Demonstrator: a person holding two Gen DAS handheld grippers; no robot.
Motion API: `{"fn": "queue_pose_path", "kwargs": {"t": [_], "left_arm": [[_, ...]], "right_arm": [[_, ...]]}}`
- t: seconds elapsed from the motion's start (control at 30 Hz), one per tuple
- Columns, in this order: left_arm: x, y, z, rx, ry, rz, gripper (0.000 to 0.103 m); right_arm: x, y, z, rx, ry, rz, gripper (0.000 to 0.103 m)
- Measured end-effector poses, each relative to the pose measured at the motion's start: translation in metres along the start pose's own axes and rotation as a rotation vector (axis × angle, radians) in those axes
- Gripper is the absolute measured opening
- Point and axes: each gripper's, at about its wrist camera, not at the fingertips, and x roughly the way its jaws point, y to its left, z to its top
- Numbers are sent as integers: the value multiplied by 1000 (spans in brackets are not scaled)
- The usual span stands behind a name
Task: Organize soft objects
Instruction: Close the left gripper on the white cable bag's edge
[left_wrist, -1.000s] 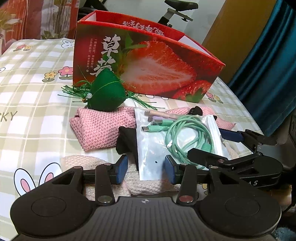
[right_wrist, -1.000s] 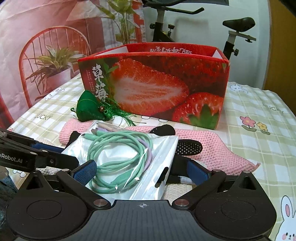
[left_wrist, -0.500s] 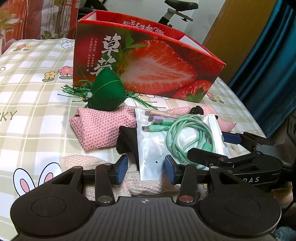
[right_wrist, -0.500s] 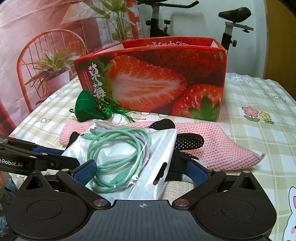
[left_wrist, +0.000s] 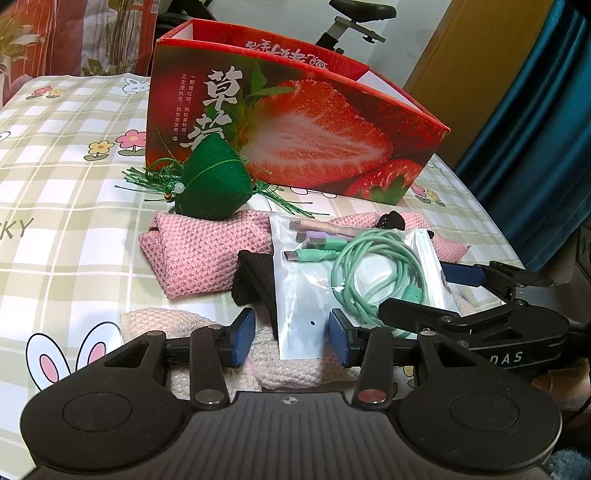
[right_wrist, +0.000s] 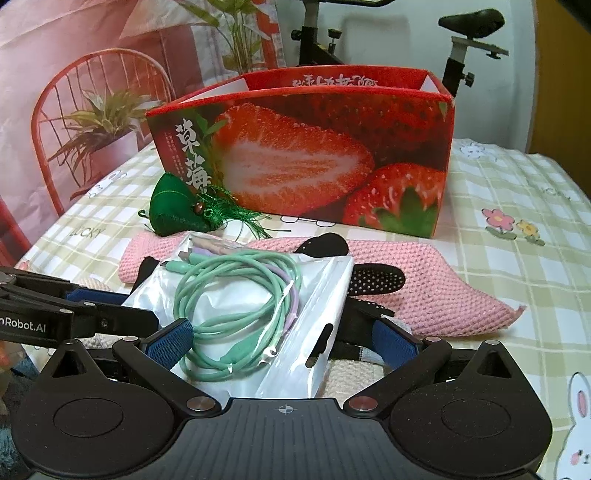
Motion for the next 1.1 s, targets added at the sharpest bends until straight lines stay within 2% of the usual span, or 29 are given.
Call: {"fn": "queue_pose_path", "kwargs": {"t": [0.17, 0.53, 0.73, 0.97, 1.1], "left_arm": [[-1, 1, 0, -11, 0, -6, 46], [-4, 1, 0, -29, 2, -17, 46], [-3, 2, 0, -32, 3, -20, 46], [-7, 3, 1, -37, -7, -24, 43], [-21, 1, 8, -17, -45, -24, 42]], "right_arm": [[-11, 0, 2, -6, -24, -11, 87], [-36, -3, 9, 0, -83, 10, 69], [-34, -1, 9, -7, -64, 37, 58], [-27, -11, 4, 54, -35, 52, 56], [-24, -10, 2, 49, -29, 53, 54]]}}
